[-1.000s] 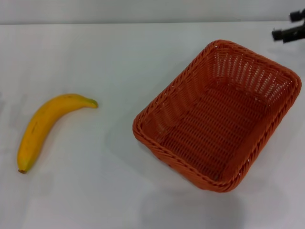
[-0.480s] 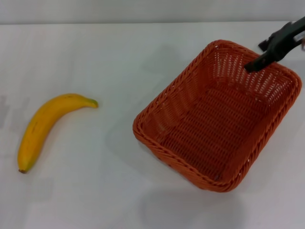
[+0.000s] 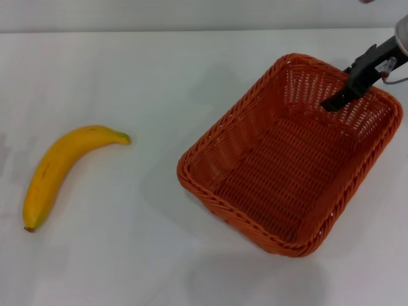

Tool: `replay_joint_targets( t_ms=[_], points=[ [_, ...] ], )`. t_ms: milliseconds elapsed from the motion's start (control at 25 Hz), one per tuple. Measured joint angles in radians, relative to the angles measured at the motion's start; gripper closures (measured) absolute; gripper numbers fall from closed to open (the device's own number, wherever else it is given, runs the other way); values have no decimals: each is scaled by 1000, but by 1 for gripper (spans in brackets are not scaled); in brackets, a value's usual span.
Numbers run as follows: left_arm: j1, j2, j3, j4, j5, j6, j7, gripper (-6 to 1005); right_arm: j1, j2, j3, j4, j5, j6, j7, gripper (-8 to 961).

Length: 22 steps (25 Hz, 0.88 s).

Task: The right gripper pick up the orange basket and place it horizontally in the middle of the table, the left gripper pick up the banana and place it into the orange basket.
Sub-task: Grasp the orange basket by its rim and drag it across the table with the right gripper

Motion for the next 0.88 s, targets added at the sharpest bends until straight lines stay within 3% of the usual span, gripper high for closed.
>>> replay_joint_targets(
  t_ms=[280,560,680,880],
  points=[
    [2,0,0,0,0,1,-1,113,8,3,-99,26,-3,46,-1,106],
    [-1,1,0,-2,0,1,-1,114,20,2,-110,27,-12,46,-11,151],
    [-6,2,0,-5,0,1,-1,114,23,-5,-113,27,-13,41,-12,358],
    [-11,5,0,-7,-1,1,-1,114,34,-11,-121,26,-15,9,3,602]
  ],
)
